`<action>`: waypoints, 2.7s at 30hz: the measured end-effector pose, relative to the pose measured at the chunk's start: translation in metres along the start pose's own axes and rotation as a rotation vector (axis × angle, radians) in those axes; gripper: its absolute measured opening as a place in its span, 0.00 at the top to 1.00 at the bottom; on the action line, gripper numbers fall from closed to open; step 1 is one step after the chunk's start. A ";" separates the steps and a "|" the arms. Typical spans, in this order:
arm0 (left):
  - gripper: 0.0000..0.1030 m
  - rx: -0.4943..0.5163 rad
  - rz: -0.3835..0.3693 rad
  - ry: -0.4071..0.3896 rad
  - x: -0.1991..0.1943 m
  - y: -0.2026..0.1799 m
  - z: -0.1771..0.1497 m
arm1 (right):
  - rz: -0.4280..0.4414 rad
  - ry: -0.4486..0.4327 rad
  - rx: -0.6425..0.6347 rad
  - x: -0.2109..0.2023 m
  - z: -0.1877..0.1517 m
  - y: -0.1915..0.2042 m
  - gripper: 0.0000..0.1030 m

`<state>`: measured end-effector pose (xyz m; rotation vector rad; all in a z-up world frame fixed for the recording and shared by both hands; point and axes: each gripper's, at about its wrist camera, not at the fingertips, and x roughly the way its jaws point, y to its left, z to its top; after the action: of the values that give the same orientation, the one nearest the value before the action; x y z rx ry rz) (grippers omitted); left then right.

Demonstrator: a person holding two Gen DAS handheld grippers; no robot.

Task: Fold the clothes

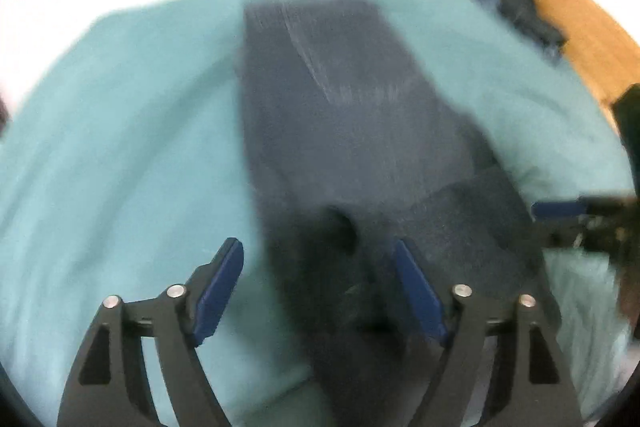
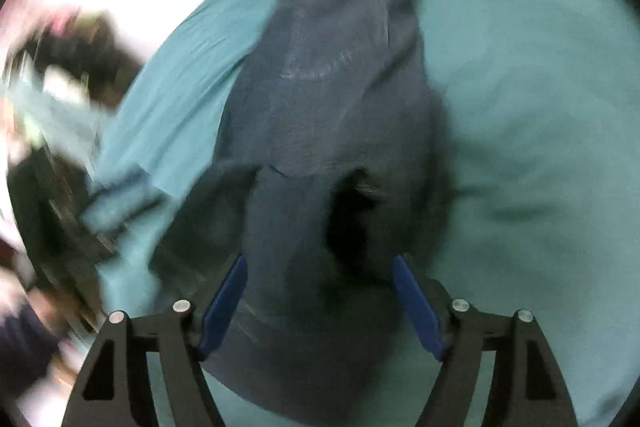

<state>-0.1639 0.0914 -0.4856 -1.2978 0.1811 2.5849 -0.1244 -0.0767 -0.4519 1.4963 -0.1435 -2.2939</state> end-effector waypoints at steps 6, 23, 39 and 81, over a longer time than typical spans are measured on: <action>0.23 0.316 0.142 -0.008 -0.017 -0.033 -0.056 | -0.312 -0.116 -0.692 -0.002 -0.069 0.044 0.33; 0.21 0.139 0.189 0.131 0.094 -0.022 0.058 | -0.274 -0.122 -0.279 0.062 0.061 -0.008 0.45; 0.14 -0.503 -0.216 0.281 0.008 0.077 -0.089 | 0.260 0.186 0.654 0.027 -0.041 -0.130 0.09; 0.23 -0.576 -0.239 0.238 -0.020 0.105 -0.103 | 0.268 0.148 0.628 0.011 -0.059 -0.134 0.05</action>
<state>-0.1015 -0.0351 -0.5310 -1.6841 -0.6853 2.3484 -0.1117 0.0496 -0.5255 1.7876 -1.0328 -2.0007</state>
